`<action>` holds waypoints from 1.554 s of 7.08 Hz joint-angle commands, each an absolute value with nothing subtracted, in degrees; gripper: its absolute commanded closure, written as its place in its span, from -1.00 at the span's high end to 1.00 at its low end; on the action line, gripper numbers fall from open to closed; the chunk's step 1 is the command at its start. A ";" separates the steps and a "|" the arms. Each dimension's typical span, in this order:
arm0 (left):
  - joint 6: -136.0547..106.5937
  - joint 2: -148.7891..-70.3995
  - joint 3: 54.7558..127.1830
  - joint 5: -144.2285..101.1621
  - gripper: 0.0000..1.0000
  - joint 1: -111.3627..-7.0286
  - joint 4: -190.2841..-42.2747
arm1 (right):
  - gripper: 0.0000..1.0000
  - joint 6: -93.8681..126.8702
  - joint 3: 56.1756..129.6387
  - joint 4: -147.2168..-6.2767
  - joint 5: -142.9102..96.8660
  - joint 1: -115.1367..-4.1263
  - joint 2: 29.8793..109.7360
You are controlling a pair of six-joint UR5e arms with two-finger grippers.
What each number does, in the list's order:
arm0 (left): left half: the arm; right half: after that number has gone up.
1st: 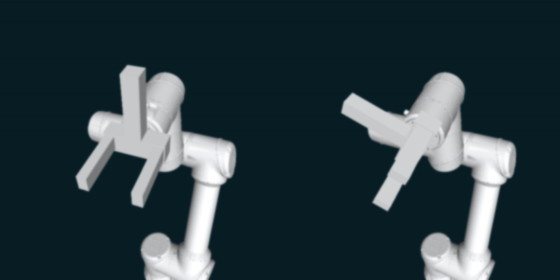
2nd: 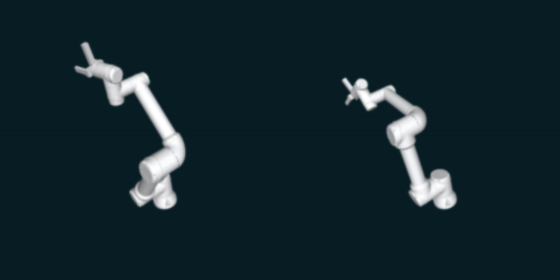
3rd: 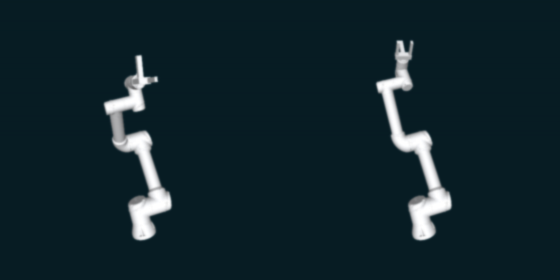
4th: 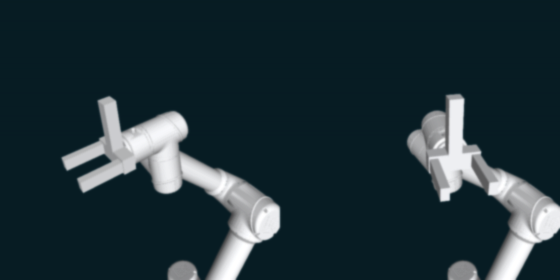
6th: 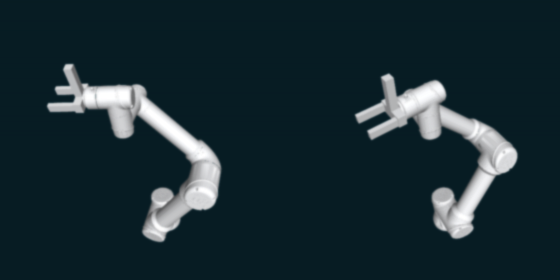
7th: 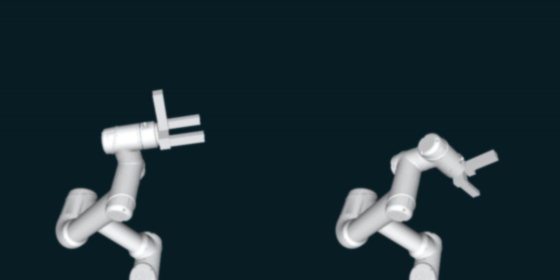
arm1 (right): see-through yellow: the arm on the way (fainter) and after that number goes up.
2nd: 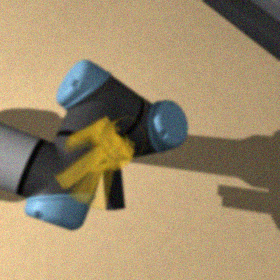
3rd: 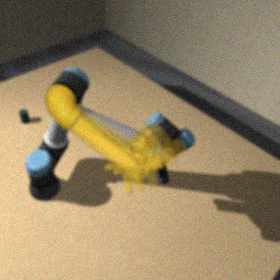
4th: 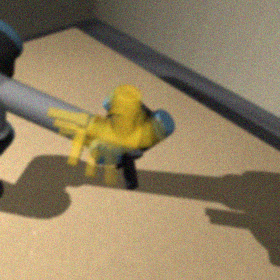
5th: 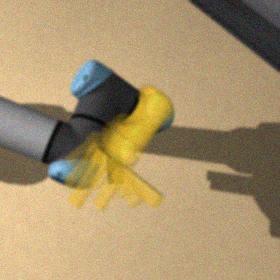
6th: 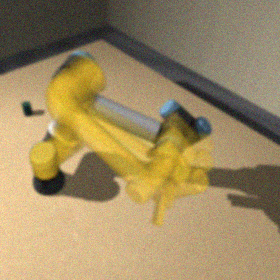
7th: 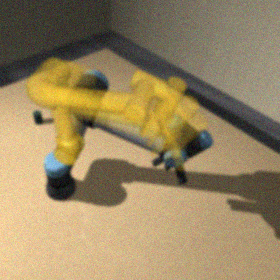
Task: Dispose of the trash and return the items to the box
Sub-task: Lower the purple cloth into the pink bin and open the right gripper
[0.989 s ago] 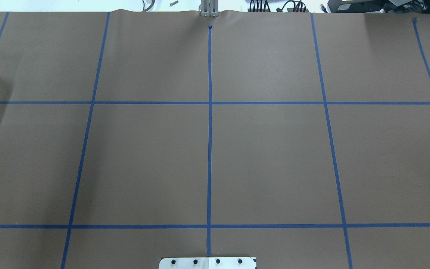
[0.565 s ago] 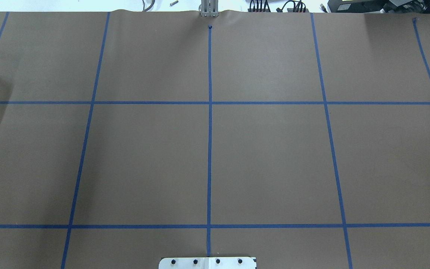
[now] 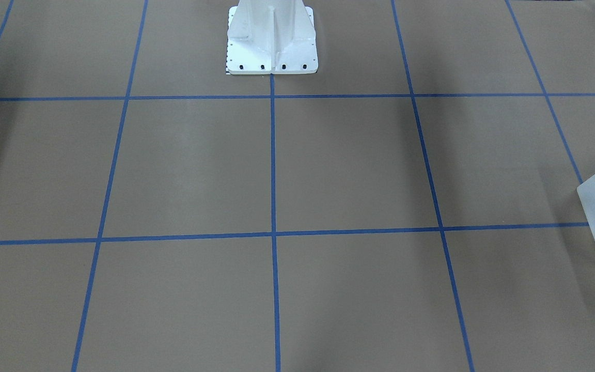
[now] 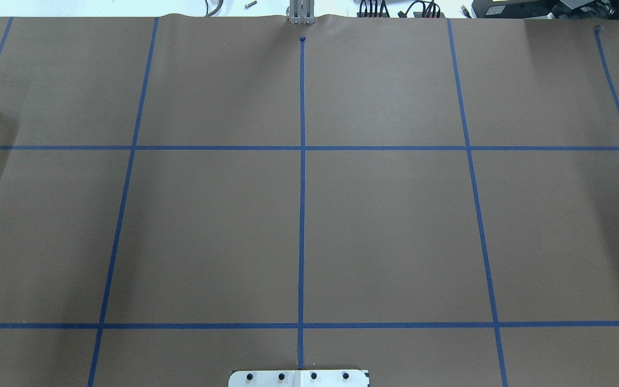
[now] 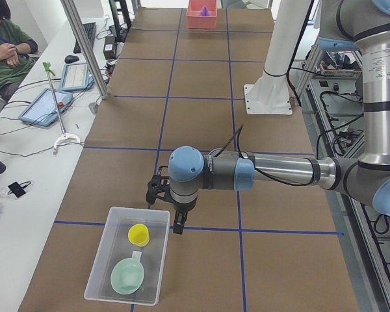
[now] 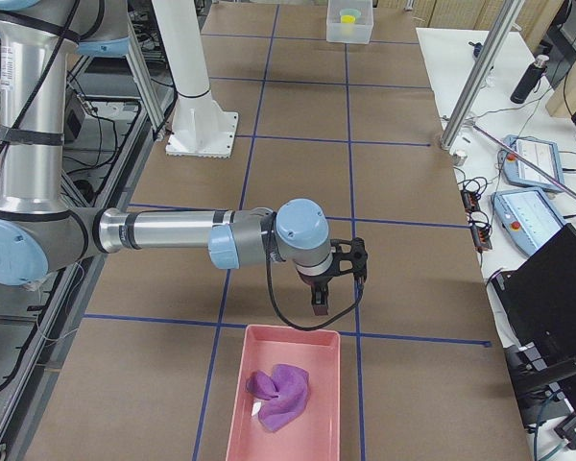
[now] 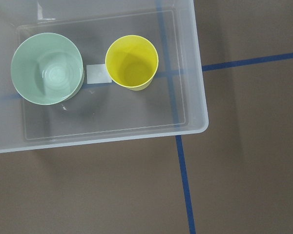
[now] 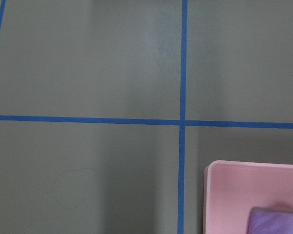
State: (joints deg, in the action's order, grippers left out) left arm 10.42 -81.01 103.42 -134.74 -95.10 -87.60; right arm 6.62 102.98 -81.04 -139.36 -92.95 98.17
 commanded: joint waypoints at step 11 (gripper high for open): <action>10.55 -80.86 102.66 -134.74 0.98 -94.75 -87.28 | 1.00 -11.16 102.83 -100.11 -126.83 -90.18 96.24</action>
State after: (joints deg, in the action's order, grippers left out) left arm 10.54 -80.93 102.60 -134.66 -94.75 -87.25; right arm -10.87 103.04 -99.58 -127.20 -90.15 96.40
